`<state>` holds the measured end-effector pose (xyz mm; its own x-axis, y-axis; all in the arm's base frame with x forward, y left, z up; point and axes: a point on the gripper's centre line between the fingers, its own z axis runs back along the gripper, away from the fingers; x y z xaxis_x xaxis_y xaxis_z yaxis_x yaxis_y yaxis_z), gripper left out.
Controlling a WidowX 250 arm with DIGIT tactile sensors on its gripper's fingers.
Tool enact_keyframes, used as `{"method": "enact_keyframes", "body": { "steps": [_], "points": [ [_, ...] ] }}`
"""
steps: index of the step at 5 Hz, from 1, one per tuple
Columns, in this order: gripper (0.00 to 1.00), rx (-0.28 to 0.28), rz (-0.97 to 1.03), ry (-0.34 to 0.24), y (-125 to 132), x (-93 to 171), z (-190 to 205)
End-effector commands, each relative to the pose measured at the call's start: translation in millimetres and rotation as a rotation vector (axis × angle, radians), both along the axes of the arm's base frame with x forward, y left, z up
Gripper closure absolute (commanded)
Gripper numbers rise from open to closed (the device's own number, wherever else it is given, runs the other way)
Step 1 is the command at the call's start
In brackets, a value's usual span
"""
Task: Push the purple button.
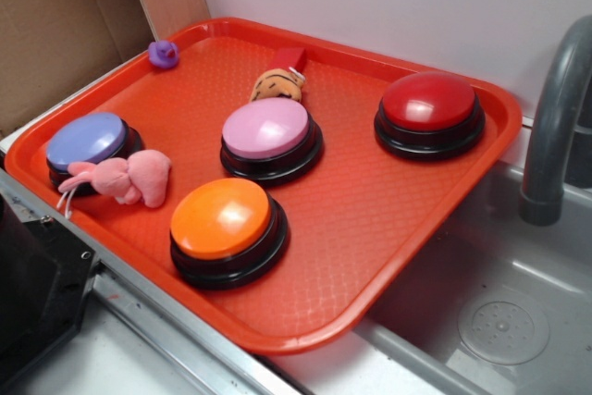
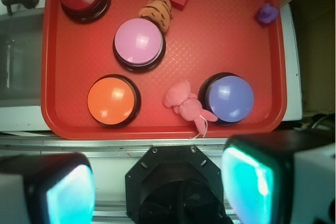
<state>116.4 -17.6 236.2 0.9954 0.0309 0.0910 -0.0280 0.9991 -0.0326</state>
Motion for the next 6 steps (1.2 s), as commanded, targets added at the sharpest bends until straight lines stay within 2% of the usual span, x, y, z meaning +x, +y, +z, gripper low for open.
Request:
{"method": "enact_keyframes", "body": {
  "steps": [1,2,3,4,5,6],
  "points": [
    [0.0,0.0,0.0,0.0,0,0,0],
    [0.0,0.038,0.085,0.047,50,4,-36],
    [0.0,0.066,0.162,0.063,85,5,-70],
    [0.0,0.102,0.191,0.109,104,15,-112],
    [0.0,0.122,0.16,0.108,110,28,-145],
    [0.0,0.145,0.137,0.052,110,39,-173]
  ]
}}
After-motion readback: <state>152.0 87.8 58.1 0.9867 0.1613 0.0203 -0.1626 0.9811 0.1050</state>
